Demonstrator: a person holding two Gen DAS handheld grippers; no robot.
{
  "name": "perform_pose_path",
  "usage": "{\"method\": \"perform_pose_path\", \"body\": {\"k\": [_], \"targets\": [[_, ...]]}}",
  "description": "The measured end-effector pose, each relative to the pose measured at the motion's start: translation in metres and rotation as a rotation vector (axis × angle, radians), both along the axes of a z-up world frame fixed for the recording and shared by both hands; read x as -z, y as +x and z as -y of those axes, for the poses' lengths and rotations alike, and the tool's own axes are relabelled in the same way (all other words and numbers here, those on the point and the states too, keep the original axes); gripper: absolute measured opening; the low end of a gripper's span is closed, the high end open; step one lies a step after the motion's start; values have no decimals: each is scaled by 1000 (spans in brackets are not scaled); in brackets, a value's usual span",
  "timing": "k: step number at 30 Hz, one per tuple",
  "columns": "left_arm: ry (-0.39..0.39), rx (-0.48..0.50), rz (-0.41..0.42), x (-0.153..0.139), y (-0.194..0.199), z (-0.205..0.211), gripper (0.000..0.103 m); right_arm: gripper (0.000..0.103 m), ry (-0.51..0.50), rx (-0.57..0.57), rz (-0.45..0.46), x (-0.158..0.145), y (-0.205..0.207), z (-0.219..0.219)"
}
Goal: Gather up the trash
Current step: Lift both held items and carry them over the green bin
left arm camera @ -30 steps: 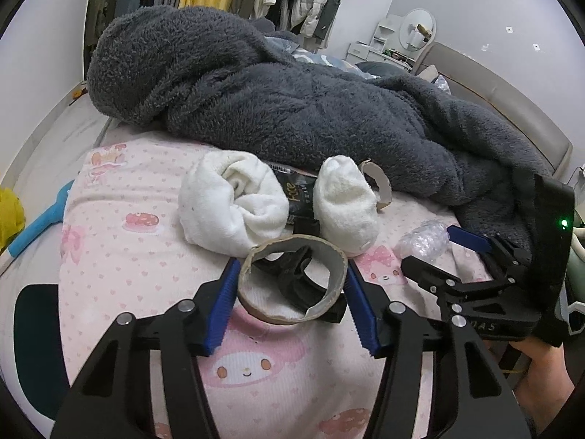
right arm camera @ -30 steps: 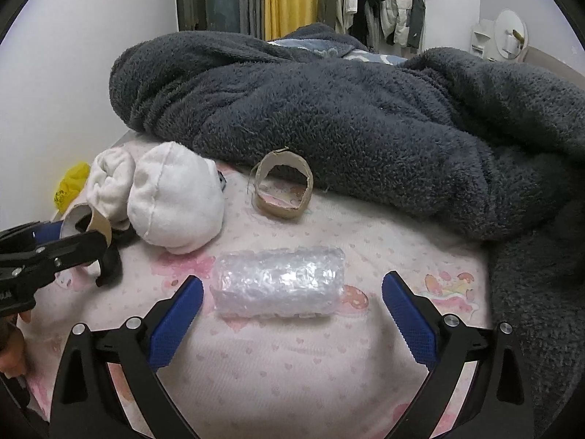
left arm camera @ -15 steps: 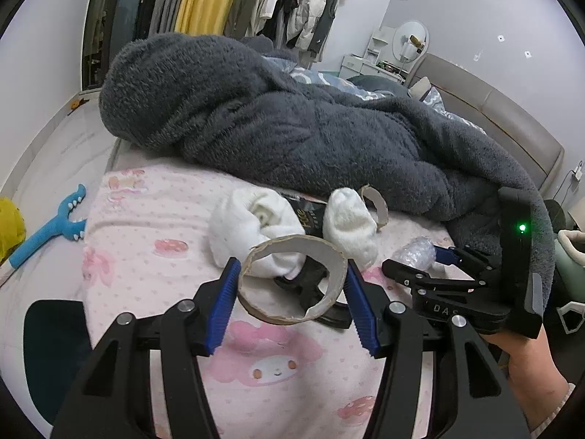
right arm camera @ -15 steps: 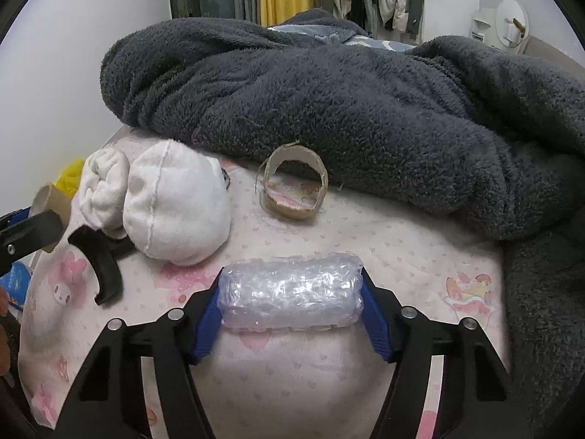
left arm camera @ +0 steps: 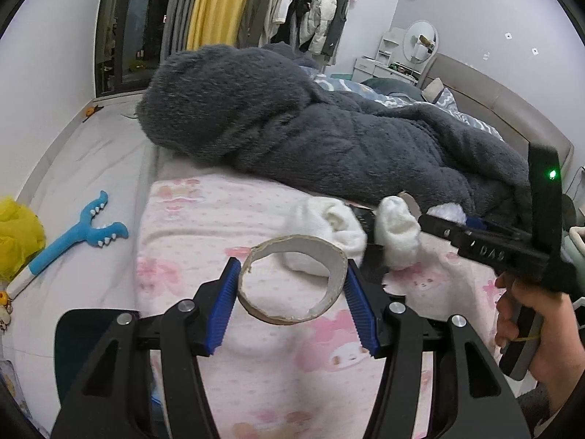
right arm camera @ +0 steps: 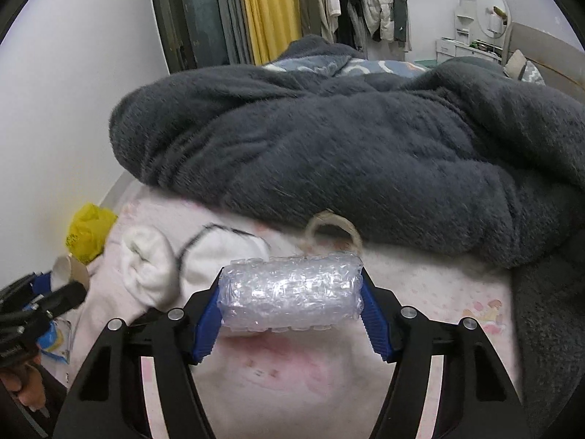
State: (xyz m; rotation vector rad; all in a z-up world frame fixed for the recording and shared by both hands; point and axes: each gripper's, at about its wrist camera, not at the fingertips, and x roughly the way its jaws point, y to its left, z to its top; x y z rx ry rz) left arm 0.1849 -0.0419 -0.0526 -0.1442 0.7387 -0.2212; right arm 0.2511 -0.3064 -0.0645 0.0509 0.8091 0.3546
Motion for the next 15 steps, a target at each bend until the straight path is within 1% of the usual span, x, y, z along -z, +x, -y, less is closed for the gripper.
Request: {"method": "perform_pose_path", "body": {"k": [6, 11, 15], "targets": [[-6, -23, 3, -3, -4, -25, 60, 67, 6, -27, 25, -19, -1, -27], [2, -41, 0, -2, -7, -47, 60, 67, 31, -60, 48, -37, -5, -52], [29, -47, -3, 0, -12, -65, 60, 67, 32, -92, 61, -49, -8, -75]]}}
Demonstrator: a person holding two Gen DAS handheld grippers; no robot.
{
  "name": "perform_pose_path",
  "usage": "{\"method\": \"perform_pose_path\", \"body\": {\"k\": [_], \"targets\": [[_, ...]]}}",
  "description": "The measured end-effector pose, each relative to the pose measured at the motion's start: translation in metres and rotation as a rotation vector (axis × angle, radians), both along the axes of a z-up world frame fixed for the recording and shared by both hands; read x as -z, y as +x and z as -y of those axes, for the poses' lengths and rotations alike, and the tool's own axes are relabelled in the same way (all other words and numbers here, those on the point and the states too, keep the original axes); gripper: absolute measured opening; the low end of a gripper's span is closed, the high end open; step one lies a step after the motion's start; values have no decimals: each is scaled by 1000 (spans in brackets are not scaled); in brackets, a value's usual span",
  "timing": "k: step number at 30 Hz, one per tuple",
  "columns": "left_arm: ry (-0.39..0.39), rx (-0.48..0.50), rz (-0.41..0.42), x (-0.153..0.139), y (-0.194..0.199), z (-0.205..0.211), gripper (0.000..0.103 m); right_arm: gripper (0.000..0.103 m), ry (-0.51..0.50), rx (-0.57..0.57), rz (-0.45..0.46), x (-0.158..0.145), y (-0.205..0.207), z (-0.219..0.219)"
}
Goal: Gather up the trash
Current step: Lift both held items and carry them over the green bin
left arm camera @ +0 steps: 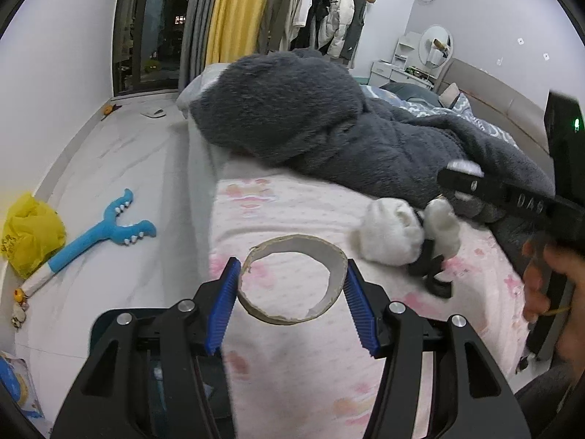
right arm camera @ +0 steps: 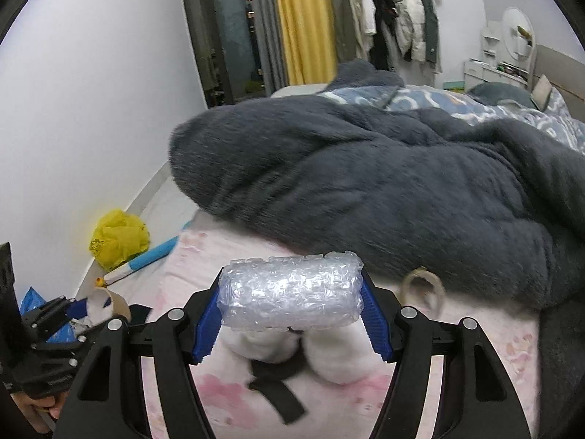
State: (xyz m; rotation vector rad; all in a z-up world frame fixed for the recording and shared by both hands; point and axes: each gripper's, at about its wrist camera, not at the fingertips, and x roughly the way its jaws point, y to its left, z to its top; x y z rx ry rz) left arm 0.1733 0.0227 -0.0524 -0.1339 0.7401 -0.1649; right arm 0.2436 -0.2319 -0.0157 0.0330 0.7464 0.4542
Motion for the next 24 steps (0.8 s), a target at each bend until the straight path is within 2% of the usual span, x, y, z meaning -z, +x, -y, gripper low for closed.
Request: {"method": "perform_pose_path", "body": {"k": [12, 24], "targets": [[19, -45, -32, 13, -14, -66, 60, 67, 18, -95, 23, -23, -7, -74], [19, -72, -156, 51, -25, -116, 60, 67, 5, -227, 8, -30, -22, -159]]}}
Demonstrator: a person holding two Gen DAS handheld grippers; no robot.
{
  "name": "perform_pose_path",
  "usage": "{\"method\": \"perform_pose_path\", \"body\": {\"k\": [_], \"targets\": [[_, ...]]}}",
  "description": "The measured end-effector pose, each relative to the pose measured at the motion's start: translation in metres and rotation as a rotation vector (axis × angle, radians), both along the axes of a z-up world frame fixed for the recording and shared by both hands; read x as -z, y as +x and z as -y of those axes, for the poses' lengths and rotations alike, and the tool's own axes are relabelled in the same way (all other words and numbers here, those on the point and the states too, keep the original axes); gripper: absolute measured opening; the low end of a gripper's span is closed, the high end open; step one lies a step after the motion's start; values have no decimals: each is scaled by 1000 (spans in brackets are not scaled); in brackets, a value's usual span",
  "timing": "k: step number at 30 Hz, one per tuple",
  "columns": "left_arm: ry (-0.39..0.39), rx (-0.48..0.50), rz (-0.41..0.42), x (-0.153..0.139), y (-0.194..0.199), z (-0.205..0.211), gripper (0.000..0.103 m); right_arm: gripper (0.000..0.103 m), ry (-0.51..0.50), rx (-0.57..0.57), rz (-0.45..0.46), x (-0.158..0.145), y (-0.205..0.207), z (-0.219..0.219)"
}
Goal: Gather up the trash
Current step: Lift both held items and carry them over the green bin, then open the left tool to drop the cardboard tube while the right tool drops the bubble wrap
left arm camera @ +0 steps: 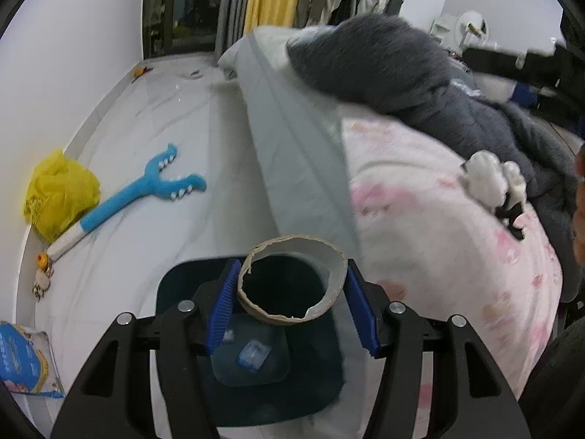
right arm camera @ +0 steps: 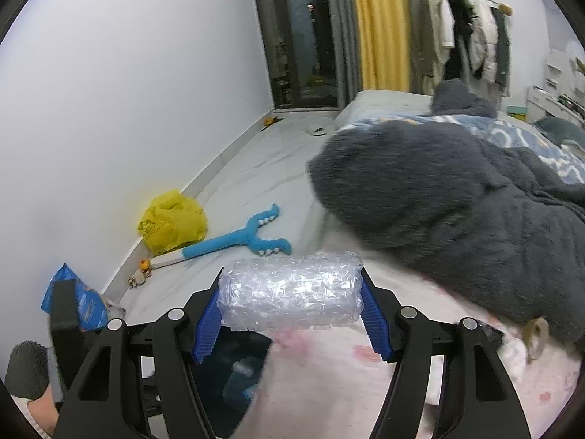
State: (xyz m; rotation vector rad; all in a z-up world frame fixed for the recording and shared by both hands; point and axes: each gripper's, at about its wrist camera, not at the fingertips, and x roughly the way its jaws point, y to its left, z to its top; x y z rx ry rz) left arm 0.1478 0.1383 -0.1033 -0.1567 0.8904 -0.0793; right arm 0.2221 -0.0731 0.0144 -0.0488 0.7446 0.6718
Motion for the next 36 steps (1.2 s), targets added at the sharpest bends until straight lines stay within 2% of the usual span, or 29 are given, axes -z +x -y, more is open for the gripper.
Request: {"method": "perform_pose_path", "body": {"k": [13, 27, 32, 36], "targets": [[-26, 19, -196, 58, -13, -29, 60, 67, -26, -92, -93, 16, -11, -66], [-90, 29, -408, 107, -25, -44, 61, 67, -109, -159, -213, 50, -17, -109], [-84, 22, -449, 115, -29, -52, 64, 67, -142, -180, -283, 76, -18, -123], [-78, 0, -443, 113, -33, -62, 72, 67, -172, -202, -333, 95, -23, -137]]}}
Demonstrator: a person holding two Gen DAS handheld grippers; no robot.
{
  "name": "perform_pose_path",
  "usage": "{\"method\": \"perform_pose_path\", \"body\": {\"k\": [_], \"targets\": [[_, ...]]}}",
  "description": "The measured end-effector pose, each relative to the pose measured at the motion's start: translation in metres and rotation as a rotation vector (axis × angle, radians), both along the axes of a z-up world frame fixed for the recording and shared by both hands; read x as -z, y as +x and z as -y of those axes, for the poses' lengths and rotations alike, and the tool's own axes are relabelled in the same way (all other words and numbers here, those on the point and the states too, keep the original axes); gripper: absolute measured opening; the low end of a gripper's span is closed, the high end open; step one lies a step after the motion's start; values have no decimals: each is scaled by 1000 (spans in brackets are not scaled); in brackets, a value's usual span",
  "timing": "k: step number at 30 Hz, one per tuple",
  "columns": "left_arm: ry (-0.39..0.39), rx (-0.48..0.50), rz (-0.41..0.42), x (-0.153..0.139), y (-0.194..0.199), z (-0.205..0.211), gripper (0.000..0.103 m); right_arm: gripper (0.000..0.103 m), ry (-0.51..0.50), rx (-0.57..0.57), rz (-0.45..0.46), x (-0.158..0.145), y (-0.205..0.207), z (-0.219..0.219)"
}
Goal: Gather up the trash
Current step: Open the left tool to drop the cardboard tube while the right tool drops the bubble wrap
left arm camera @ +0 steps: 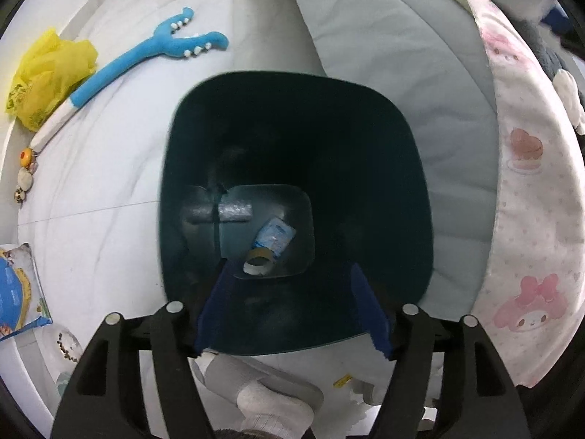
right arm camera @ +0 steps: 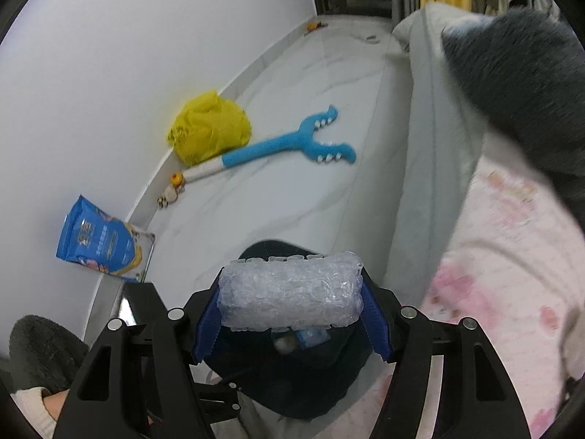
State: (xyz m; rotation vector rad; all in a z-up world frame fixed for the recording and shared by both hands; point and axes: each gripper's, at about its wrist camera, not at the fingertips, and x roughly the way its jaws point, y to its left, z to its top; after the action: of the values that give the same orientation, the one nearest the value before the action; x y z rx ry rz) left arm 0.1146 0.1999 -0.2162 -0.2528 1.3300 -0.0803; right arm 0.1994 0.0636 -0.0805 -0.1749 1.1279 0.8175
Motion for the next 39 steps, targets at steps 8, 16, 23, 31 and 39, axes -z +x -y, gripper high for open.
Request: {"method": "perform_pose_path", "body": {"k": [8, 16, 23, 31, 39], "targets": [[-1, -48, 101, -30, -10, -26, 78, 67, -84, -39, -61, 36, -8, -23], [9, -98, 212, -60, -18, -48, 79, 67, -131, -37, -115, 65, -9, -36], [45, -124, 317, -89, -26, -59, 79, 67, -191, -49, -166, 97, -13, -46], [85, -140, 430, -124, -34, -66, 73, 67, -269, -83, -191, 124, -24, -51], [88, -137, 514, -154, -41, -64, 67, 72, -357, -109, -227, 148, -33, -50]]}}
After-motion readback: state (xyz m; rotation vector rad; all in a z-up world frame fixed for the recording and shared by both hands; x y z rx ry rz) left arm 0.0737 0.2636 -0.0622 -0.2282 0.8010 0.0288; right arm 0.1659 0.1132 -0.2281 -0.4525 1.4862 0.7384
